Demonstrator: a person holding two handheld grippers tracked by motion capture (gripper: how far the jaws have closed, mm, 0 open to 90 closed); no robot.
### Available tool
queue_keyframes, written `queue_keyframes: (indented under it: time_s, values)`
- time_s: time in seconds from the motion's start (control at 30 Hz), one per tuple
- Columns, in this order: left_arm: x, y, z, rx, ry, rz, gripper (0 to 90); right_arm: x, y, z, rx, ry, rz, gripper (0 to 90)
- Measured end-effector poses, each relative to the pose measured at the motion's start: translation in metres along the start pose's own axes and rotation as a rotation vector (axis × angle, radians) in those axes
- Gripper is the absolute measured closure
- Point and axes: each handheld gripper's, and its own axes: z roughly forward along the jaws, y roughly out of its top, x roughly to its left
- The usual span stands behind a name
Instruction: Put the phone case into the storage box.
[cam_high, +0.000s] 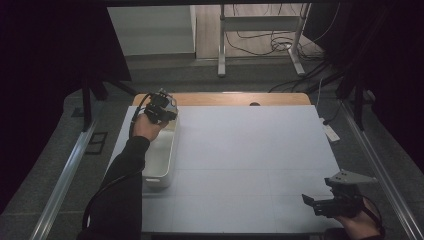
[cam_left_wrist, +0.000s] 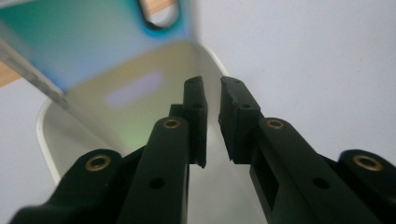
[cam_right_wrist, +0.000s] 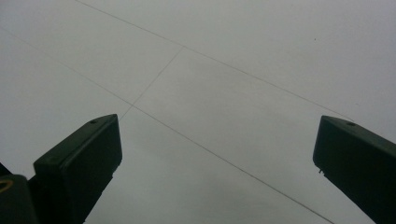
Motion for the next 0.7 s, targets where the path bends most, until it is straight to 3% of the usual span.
queue_keyframes:
  time_s: [0.3,0.7]
  values:
    - [0.0007,-0.0023,-0.0028,-0.029,-0.021,-0.003,77.1,0.0004,0.0,0.0002,0.0,-0.003,-0.001,1.3]
    - [0.0005,-0.0069,-0.0069,-0.072,-0.041,-0.02,67.0,0.0008,0.0001,0.0004,0.001,-0.006,-0.004,1.4]
